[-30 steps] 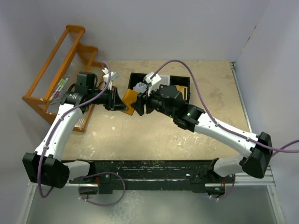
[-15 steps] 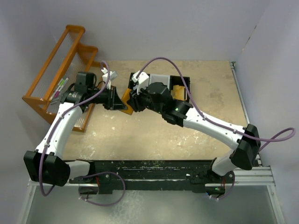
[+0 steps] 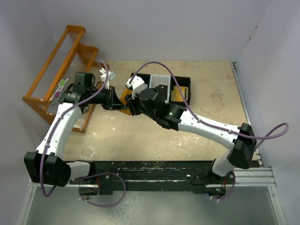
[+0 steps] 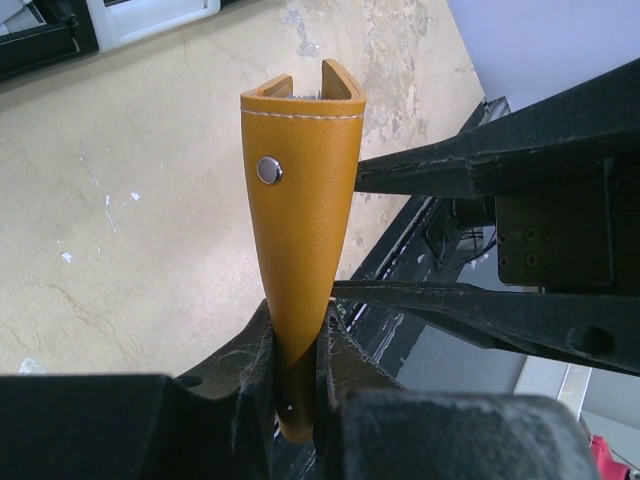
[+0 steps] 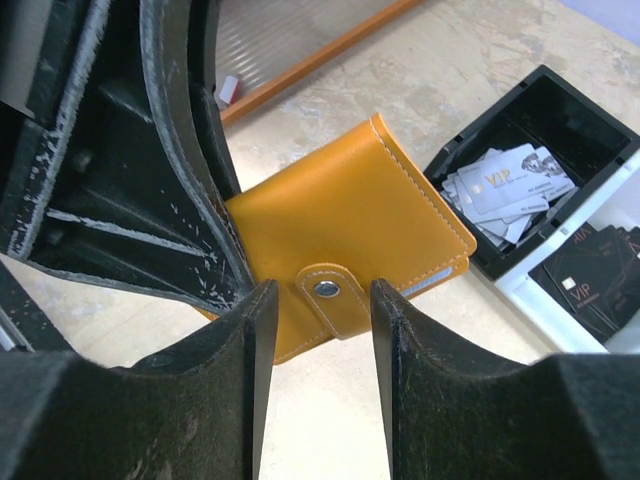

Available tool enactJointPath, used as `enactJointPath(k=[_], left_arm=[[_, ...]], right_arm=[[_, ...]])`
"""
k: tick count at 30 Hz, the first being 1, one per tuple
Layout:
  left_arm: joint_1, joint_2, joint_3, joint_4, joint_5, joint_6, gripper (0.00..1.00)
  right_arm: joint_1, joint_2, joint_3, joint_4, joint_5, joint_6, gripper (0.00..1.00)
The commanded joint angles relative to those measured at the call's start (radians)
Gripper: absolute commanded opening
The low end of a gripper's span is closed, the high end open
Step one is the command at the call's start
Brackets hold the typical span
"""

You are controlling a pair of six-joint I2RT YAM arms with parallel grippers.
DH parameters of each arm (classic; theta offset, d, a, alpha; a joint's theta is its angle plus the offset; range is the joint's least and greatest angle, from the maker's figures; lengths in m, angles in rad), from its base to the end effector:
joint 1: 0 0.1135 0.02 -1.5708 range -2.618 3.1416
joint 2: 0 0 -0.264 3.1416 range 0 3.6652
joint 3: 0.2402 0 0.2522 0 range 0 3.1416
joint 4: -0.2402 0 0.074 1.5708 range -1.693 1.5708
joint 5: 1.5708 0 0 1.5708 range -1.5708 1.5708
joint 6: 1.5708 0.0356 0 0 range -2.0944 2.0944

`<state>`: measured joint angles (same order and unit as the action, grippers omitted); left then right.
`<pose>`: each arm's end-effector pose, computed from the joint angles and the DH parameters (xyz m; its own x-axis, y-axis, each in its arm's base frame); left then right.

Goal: Take the credit cards out of the card holder

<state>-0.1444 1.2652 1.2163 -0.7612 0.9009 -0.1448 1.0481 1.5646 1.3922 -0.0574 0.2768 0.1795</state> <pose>0.2478 -0.0642 0.3436 -0.7994 0.0257 -0.6003 0.5142 0.5461 -0.6613 0.1958 0.3204 0.3699 -0.2370 -0.0673 -0.9692 -0.6691 0.7346 0.1126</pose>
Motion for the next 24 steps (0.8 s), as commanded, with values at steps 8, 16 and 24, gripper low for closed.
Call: enactJointPath(k=[8, 16, 24], left_arm=[[0.014, -0.016, 0.035, 0.036, 0.124, -0.023, 0.0], [0.021, -0.01, 0.034, 0.039, 0.134, -0.033, 0.0], [0.031, -0.008, 0.028, 0.042, 0.153, -0.04, 0.0]], right_arm=[[0.022, 0.03, 0.04, -0.017, 0.27, 0.042, 0.25], [0.064, 0.059, 0.058, 0.012, 0.356, 0.039, 0.39], [0.114, 0.101, 0.06, 0.045, 0.458, 0.014, 0.47]])
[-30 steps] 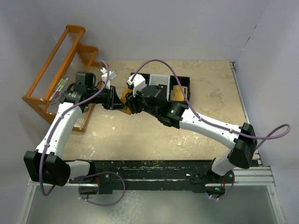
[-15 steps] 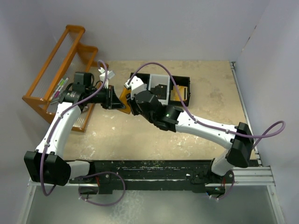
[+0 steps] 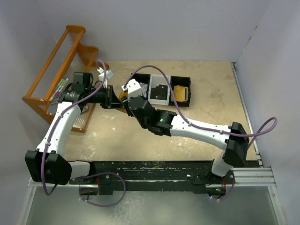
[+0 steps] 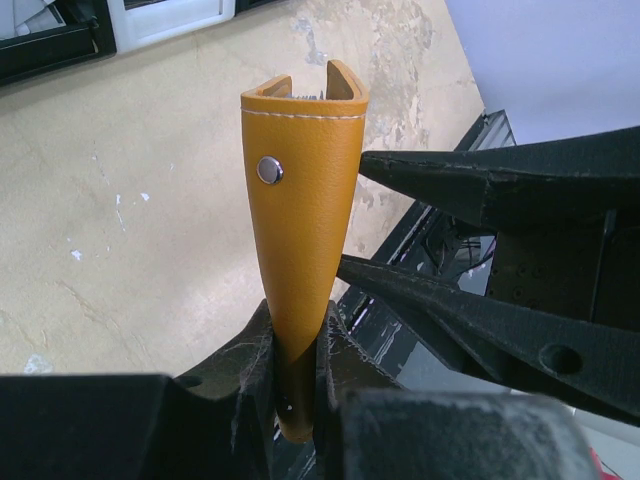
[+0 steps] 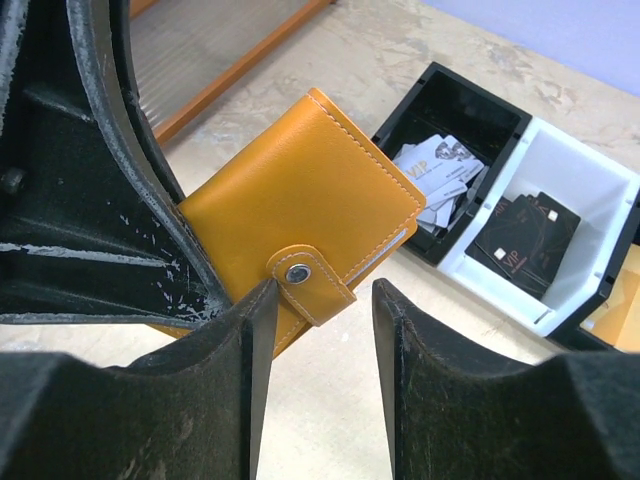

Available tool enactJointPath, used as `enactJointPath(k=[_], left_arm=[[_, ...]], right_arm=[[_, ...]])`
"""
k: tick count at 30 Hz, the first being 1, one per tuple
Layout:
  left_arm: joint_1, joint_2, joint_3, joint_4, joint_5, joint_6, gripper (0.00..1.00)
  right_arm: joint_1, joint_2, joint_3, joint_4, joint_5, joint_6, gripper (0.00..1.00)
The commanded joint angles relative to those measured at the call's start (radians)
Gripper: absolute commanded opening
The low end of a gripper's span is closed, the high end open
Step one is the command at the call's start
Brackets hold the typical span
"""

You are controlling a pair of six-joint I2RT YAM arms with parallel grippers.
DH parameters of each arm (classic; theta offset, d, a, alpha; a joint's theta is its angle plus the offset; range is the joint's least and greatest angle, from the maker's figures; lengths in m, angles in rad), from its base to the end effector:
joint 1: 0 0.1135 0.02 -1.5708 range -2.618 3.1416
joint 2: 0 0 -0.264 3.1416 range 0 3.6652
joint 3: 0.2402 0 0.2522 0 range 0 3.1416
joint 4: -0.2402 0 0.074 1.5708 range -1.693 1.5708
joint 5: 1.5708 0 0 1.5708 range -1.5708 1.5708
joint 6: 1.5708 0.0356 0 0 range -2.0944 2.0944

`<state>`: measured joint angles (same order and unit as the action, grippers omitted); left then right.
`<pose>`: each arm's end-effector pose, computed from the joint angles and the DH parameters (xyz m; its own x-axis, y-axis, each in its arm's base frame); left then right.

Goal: Take the credit cards out of the card holder

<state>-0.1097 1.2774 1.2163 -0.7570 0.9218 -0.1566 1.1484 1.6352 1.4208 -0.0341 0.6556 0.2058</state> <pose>0.2525 -0.0563 0.3414 -0.8113 -0.0055 -0.5846 0.4870 0.5470 -0.6810 0.1789 0.3452 0.3583 -0.1969 -0.0430 -0.9795 -0.4500 0.8915 0.0513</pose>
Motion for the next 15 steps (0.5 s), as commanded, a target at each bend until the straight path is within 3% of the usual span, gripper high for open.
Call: enactJointPath(k=[1, 7, 15], left_arm=[[-0.004, -0.02, 0.028, 0.038, 0.132, -0.029, 0.0], [-0.003, -0.02, 0.029, 0.038, 0.143, -0.031, 0.0], [-0.002, -0.03, 0.029, 0.034, 0.165, -0.031, 0.0]], right_arm=[[0.017, 0.031, 0.031, 0.032, 0.086, -0.02, 0.46], [0.036, 0.038, 0.036, 0.071, 0.106, -0.047, 0.44], [0.022, 0.046, 0.04, 0.013, 0.121, -0.003, 0.16]])
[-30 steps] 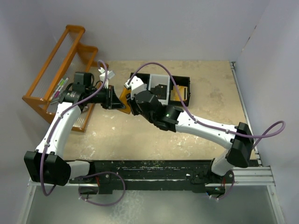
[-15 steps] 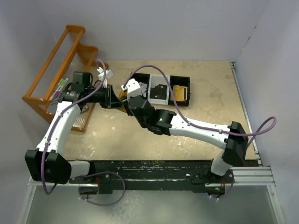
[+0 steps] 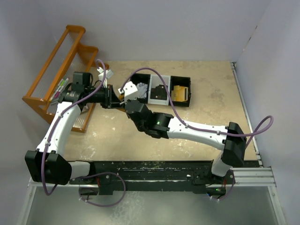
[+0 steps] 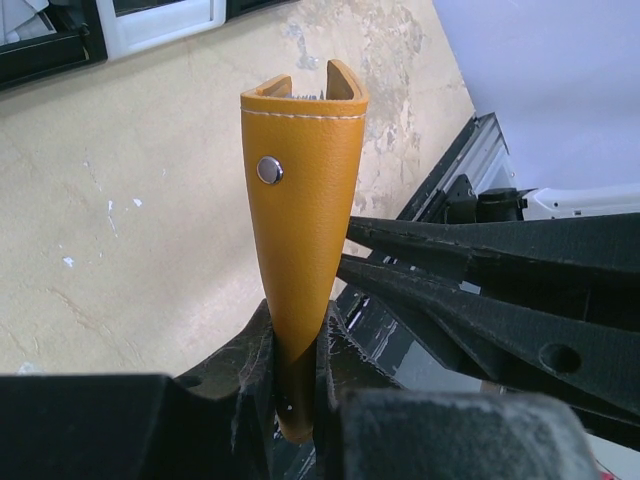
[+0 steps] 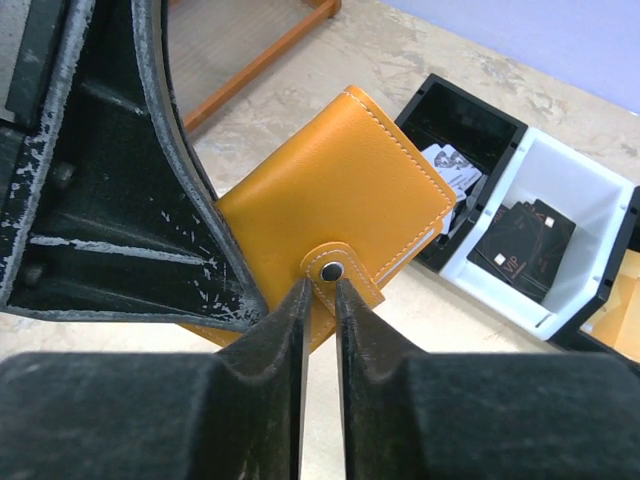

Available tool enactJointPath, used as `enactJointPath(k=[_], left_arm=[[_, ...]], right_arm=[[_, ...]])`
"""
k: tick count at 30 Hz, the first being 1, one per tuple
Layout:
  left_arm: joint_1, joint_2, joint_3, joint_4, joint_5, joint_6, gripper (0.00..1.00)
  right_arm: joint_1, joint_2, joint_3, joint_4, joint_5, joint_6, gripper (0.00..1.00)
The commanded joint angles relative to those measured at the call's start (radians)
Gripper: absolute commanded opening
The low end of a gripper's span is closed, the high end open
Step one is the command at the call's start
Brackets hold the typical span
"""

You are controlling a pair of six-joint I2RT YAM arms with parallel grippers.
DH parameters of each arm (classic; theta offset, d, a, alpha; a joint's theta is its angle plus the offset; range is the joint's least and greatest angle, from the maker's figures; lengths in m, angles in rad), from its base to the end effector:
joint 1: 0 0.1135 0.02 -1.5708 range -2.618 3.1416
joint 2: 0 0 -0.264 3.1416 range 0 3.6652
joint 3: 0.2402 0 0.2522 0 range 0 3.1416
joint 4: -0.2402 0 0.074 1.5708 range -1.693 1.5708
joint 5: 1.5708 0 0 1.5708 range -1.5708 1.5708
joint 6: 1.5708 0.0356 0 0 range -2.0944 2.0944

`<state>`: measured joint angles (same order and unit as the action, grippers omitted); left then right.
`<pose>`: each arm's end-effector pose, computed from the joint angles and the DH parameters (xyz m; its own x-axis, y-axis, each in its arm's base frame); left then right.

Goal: Take the credit cards out of the card holder

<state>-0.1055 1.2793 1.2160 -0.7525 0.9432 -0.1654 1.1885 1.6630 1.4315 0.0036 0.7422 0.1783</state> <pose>0.2530 -0.0558 0.3416 -0.8153 -0.0109 -0.5789 0.4858 0.5310 -0.6943 0.1694 0.3567 0.3559 -0.1607 -0.0492 -0.9858 -0.4162 0.9090 0.0225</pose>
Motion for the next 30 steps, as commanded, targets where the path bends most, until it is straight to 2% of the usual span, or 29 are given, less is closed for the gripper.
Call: enactJointPath(k=[1, 8, 22, 24, 26, 28, 30], left_arm=[[-0.006, -0.031, 0.03, 0.029, 0.143, -0.023, 0.0], [-0.001, -0.032, 0.034, 0.026, 0.143, -0.024, 0.0], [0.009, -0.026, 0.04, 0.026, 0.145, -0.031, 0.0], [0.01, -0.022, 0.041, 0.026, 0.145, -0.033, 0.0], [0.01, -0.021, 0.043, 0.028, 0.146, -0.034, 0.0], [0.011, -0.019, 0.044, 0.027, 0.145, -0.034, 0.0], [0.012, -0.014, 0.043, 0.028, 0.145, -0.035, 0.0]], right_arm=[[-0.019, 0.017, 0.028, -0.025, 0.039, 0.028, 0.13], [-0.048, -0.017, -0.013, -0.029, 0.053, 0.082, 0.02], [-0.137, -0.128, -0.123, -0.059, -0.01, 0.222, 0.0], [-0.145, -0.146, -0.137, -0.061, -0.022, 0.234, 0.05], [-0.144, -0.175, -0.164, -0.036, -0.019, 0.211, 0.2], [-0.143, -0.215, -0.214, 0.057, -0.046, 0.155, 0.26], [-0.144, -0.238, -0.223, 0.063, -0.055, 0.144, 0.33]])
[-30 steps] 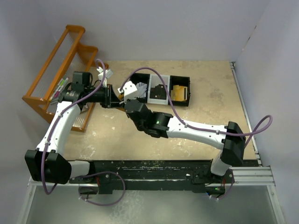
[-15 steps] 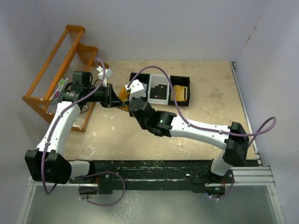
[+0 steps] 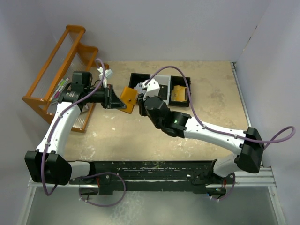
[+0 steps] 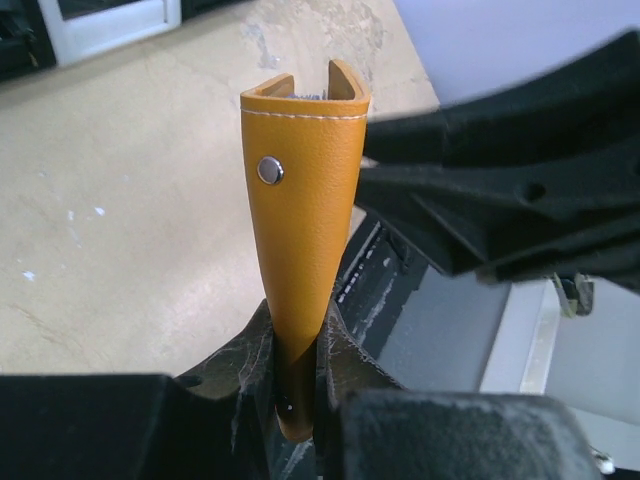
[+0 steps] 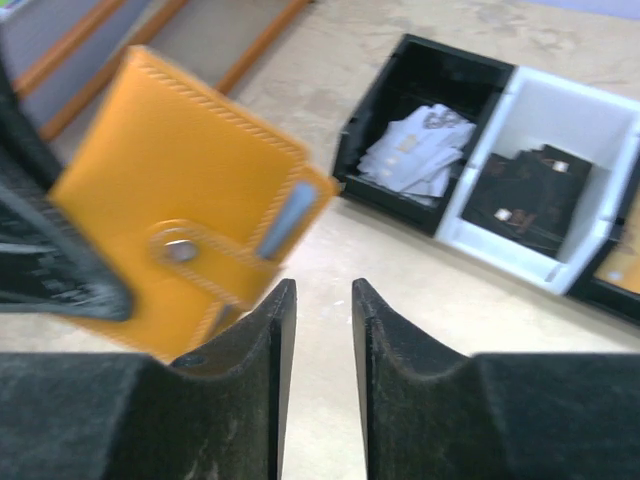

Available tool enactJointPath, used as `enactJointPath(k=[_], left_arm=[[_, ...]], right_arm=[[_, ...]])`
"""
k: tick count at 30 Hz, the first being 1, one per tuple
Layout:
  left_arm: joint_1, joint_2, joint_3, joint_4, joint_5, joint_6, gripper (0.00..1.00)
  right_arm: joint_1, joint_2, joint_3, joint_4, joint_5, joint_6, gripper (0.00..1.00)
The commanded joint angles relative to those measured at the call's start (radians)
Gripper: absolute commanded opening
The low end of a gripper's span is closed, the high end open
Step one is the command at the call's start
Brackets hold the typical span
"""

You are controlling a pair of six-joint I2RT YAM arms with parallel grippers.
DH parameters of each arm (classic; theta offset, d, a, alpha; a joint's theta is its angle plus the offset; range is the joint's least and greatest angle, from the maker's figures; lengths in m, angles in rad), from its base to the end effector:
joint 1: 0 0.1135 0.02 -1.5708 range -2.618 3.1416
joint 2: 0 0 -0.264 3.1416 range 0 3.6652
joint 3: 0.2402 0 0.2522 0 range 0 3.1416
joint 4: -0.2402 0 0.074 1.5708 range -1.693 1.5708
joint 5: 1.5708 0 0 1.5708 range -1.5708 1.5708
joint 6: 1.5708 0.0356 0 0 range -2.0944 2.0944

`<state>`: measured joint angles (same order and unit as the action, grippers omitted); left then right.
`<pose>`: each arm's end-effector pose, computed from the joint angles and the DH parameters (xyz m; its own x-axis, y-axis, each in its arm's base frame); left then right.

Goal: Take the credit cards out of the card holder

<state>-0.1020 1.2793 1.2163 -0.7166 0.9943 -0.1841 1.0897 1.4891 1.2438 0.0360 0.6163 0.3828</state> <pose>0.2544 -0.0560 0.3452 -0.8063 -0.0178 -0.5913 0.5097 0.4865 -0.7096 0.1809 0.3020 0.3539 -0.2617 0.1574 -0.9522 -0.3924 0.8840 0.2540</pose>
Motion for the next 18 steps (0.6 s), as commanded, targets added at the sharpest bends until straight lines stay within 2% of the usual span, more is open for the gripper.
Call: enactJointPath(k=[1, 5, 11, 18], left_arm=[[0.008, -0.013, 0.043, -0.007, 0.094, -0.016, 0.0], [0.008, -0.01, 0.044, -0.006, 0.092, -0.021, 0.0], [0.01, -0.013, 0.041, -0.009, 0.07, -0.013, 0.0], [0.01, -0.005, 0.031, -0.01, -0.019, 0.008, 0.0]], right_arm=[[-0.044, -0.067, -0.027, 0.018, 0.068, -0.06, 0.37], [-0.014, -0.087, -0.017, 0.089, 0.045, -0.141, 0.57], [0.02, -0.074, 0.012, 0.142, 0.031, -0.2, 0.6], [0.05, 0.007, 0.119, 0.093, 0.037, -0.135, 0.6]])
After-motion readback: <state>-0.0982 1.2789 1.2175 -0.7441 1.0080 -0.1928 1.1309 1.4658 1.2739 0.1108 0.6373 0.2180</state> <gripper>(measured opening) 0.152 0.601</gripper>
